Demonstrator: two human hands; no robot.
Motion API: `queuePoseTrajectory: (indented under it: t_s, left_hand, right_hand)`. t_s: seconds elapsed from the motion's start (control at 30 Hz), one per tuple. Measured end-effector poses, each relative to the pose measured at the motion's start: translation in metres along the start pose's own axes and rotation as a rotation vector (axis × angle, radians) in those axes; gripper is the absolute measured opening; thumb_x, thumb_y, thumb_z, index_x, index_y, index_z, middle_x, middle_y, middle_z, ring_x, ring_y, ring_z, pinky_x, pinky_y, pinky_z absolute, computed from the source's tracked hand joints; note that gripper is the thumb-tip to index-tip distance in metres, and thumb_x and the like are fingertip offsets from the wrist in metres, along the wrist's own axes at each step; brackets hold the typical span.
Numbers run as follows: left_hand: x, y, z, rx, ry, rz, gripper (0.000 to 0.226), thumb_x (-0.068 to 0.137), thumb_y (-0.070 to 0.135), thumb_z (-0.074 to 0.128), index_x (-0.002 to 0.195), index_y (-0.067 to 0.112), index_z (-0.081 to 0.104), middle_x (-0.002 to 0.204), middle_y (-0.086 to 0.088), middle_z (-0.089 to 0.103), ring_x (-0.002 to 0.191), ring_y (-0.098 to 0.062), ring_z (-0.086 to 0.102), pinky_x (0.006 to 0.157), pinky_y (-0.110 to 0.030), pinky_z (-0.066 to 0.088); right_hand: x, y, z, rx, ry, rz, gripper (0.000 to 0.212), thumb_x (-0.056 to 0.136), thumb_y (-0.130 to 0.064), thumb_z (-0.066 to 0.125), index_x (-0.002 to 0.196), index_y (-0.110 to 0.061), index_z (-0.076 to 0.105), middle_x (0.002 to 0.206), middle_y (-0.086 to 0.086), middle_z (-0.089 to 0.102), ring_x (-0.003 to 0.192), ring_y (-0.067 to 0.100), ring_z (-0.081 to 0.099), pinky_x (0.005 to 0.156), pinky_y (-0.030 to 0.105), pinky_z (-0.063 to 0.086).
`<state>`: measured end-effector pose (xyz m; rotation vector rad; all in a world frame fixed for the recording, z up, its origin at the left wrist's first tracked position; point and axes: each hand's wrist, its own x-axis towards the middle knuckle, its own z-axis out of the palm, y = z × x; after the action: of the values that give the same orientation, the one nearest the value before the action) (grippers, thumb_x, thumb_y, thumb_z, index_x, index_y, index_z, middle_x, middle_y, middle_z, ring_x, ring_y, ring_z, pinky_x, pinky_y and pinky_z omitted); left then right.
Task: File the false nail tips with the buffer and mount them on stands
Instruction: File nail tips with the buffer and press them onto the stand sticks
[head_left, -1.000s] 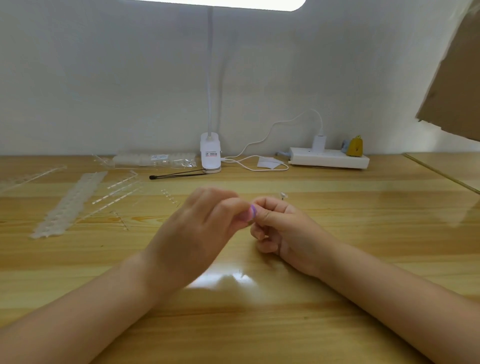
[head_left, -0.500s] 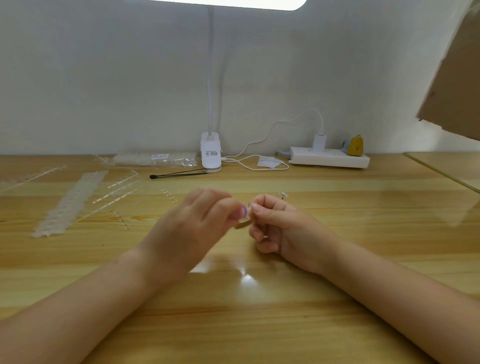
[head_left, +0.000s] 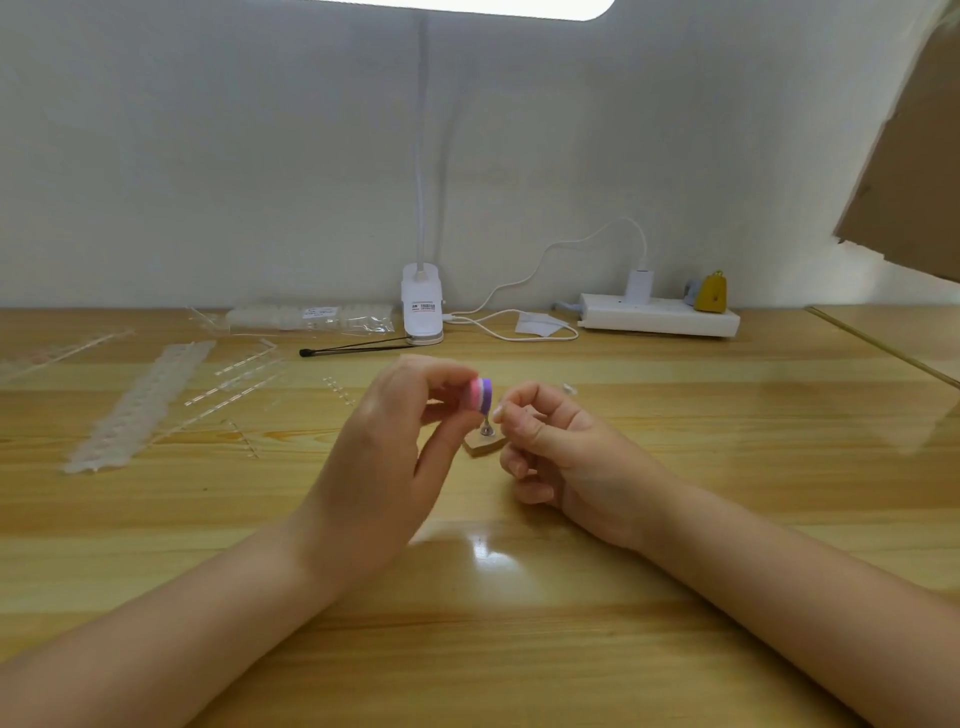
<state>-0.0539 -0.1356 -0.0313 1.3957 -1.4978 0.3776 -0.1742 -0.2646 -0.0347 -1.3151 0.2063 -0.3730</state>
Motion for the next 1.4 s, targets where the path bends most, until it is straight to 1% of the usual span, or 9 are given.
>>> queuePoseTrajectory:
  t_s: [0.17,0.3,0.47,0.6,0.7,0.8,1.0,1.17,1.4]
  left_hand:
    - [-0.007,-0.006,0.004,0.060,-0.135,-0.123,0.018,0.089,0.009,0.062,0.107,0.007,0.060,0.099,0.002,0.058,0.090,-0.008,0.061,0.082,-0.029,0.053]
    - [0.001,-0.001,0.000,-0.003,0.019,-0.051,0.019,0.091,0.015,0.059,0.109,0.012,0.057,0.100,0.014,0.055,0.093,0.000,0.060,0.081,-0.012,0.050]
    - [-0.006,-0.005,0.003,0.114,-0.141,-0.043,0.017,0.089,0.010,0.062,0.105,0.003,0.062,0.096,-0.004,0.061,0.087,-0.016,0.061,0.079,-0.038,0.053]
    - [0.000,0.000,0.001,0.123,-0.005,0.144,0.020,0.092,0.013,0.060,0.107,0.001,0.060,0.100,-0.005,0.060,0.089,-0.016,0.061,0.081,-0.031,0.053]
    - [-0.002,-0.002,0.002,0.326,-0.080,0.335,0.017,0.093,0.012,0.059,0.108,0.007,0.057,0.097,-0.012,0.064,0.085,-0.026,0.063,0.082,-0.034,0.050]
    - [0.001,-0.014,-0.006,0.494,-0.091,0.333,0.013,0.087,0.006,0.065,0.098,-0.002,0.067,0.093,-0.016,0.066,0.080,-0.034,0.064,0.079,-0.037,0.049]
    - [-0.001,-0.007,0.003,0.411,-0.101,0.565,0.021,0.093,0.011,0.063,0.111,0.010,0.052,0.109,-0.007,0.057,0.093,-0.021,0.056,0.092,-0.028,0.046]
    - [0.002,-0.022,-0.009,0.460,-0.068,0.464,0.022,0.091,0.010,0.064,0.109,0.011,0.051,0.100,-0.010,0.063,0.085,-0.026,0.060,0.084,-0.032,0.048]
    - [-0.001,-0.014,-0.005,0.499,-0.120,0.585,0.026,0.088,0.008,0.069,0.109,0.012,0.054,0.105,-0.005,0.057,0.090,-0.023,0.057,0.087,-0.032,0.050]
  right_hand:
    - [0.000,-0.001,0.001,0.037,0.036,-0.006,0.005,0.079,-0.022,0.061,0.079,-0.020,0.057,0.074,-0.004,0.052,0.054,0.007,0.046,0.041,0.016,0.032]
    - [0.000,0.000,0.001,0.001,0.024,-0.004,0.004,0.081,-0.023,0.061,0.079,-0.021,0.058,0.072,-0.005,0.051,0.055,0.007,0.046,0.042,0.016,0.031]
    - [0.000,-0.001,0.001,0.025,0.054,0.004,0.008,0.079,-0.022,0.060,0.083,-0.019,0.054,0.071,-0.005,0.051,0.054,0.007,0.045,0.042,0.016,0.029]
    - [-0.002,-0.003,0.002,-0.004,0.028,0.021,0.010,0.080,-0.022,0.059,0.086,-0.015,0.054,0.069,-0.005,0.050,0.055,0.007,0.044,0.044,0.017,0.027]
    - [-0.003,-0.005,0.002,-0.025,-0.016,0.048,0.012,0.081,-0.020,0.058,0.087,-0.012,0.053,0.064,-0.007,0.053,0.055,0.007,0.045,0.044,0.017,0.027]
    - [-0.002,-0.007,0.001,0.016,-0.015,0.091,0.009,0.080,-0.020,0.056,0.083,-0.012,0.052,0.062,-0.006,0.049,0.056,0.008,0.044,0.043,0.017,0.026]
    - [-0.001,-0.006,0.001,-0.015,-0.059,0.094,0.007,0.077,-0.010,0.061,0.081,-0.011,0.055,0.064,0.000,0.048,0.054,0.008,0.044,0.044,0.018,0.027]
    - [-0.002,-0.008,0.000,0.000,-0.074,0.107,0.006,0.080,-0.018,0.056,0.081,-0.013,0.052,0.066,-0.005,0.050,0.058,0.010,0.045,0.043,0.017,0.028]
    - [-0.001,-0.007,0.001,-0.005,-0.062,0.102,0.006,0.082,-0.015,0.058,0.081,-0.013,0.053,0.063,-0.003,0.048,0.056,0.008,0.045,0.045,0.019,0.026]
